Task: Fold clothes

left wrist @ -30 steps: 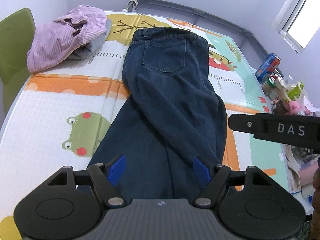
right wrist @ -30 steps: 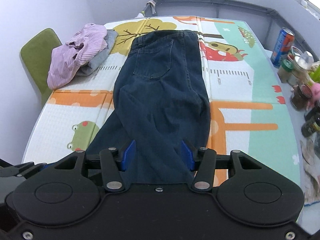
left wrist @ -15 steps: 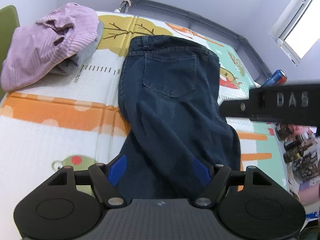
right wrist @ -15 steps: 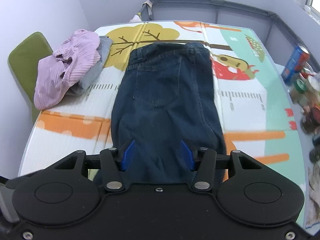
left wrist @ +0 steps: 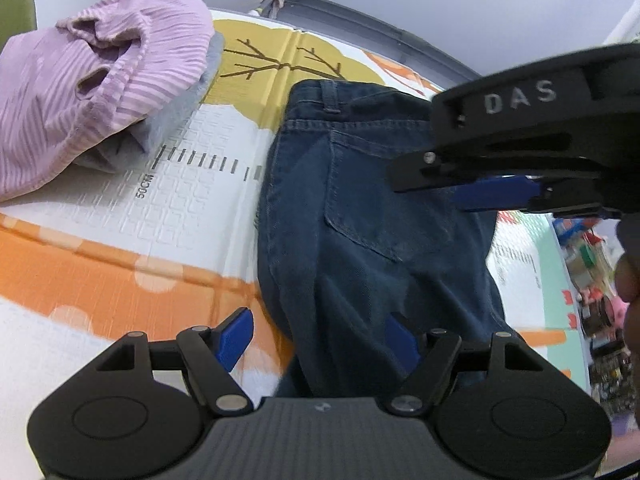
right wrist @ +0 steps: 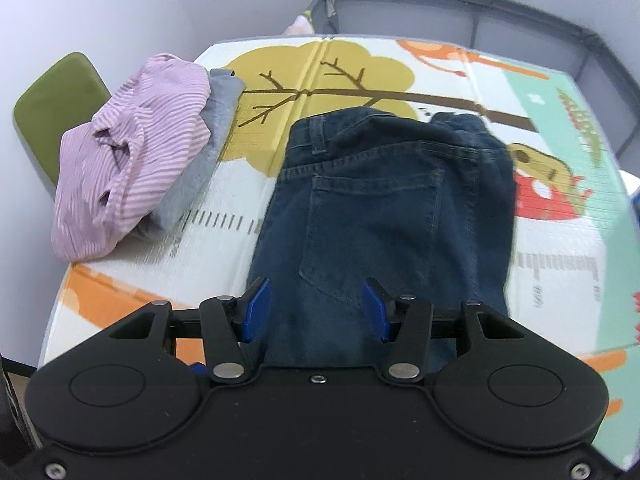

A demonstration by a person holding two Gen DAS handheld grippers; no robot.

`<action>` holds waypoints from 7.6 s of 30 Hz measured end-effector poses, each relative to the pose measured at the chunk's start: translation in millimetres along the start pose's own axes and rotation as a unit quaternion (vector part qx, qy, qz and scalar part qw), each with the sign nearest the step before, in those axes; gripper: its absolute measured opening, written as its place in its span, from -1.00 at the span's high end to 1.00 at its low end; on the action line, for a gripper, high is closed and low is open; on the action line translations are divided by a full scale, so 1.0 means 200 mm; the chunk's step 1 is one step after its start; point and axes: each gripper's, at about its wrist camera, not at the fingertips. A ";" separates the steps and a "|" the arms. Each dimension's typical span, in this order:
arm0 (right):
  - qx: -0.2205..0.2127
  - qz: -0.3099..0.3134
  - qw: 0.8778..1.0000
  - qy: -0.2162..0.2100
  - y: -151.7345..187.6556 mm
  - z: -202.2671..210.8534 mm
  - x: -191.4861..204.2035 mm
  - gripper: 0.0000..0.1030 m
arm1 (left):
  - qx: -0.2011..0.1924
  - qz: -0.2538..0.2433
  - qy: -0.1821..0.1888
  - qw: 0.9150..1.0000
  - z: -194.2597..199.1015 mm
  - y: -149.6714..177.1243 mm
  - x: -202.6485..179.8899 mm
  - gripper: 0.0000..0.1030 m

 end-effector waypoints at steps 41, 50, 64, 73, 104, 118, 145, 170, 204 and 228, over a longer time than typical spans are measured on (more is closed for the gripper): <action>0.020 0.014 0.999 -0.034 -0.20 -0.42 0.03 0.98 | -0.069 0.020 0.056 0.996 0.00 -0.12 -0.09 0.77; -0.033 0.010 0.999 -0.011 -0.30 -0.10 -0.16 0.98 | -0.102 0.001 0.093 0.990 0.12 -0.16 -0.40 0.77; -0.095 -0.053 0.992 0.060 -0.30 0.30 -0.85 0.98 | -0.115 -0.045 0.164 0.979 0.04 -0.13 -1.14 0.77; -0.105 -0.103 0.983 0.107 -0.19 0.41 -1.37 0.98 | -0.081 -0.036 0.204 0.975 -0.12 0.00 -1.53 0.74; -0.120 -0.082 0.988 0.054 0.10 0.57 -1.42 0.33 | -0.066 -0.124 0.101 0.985 -0.01 0.09 -1.33 -0.08; -0.083 -0.051 0.995 0.012 0.25 0.48 -0.89 0.19 | -0.065 -0.111 -0.002 0.992 0.08 0.04 -0.78 -0.33; -0.024 -0.096 0.993 0.067 -0.25 -0.59 -0.49 0.06 | -0.021 -0.076 0.006 0.997 -0.29 0.07 -0.17 -0.40; 0.003 -0.087 0.988 0.126 -0.23 -0.81 -0.51 0.92 | -0.013 -0.093 0.059 0.994 -0.38 0.09 -0.26 0.91; -0.068 -0.026 0.997 -0.016 -0.41 -0.65 0.27 0.96 | -0.070 0.018 -0.034 0.997 0.07 0.00 0.23 0.92; -0.105 -0.054 0.992 -0.037 -0.36 -0.30 0.05 0.41 | -0.061 0.005 -0.062 0.996 0.25 0.06 0.16 0.71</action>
Point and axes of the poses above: each gripper's, at about its wrist camera, not at the fingertips, and z roughly against the way its jaws point, x to its left, y to its underside, and after that the axes turned 9 degrees about -x, right-handed
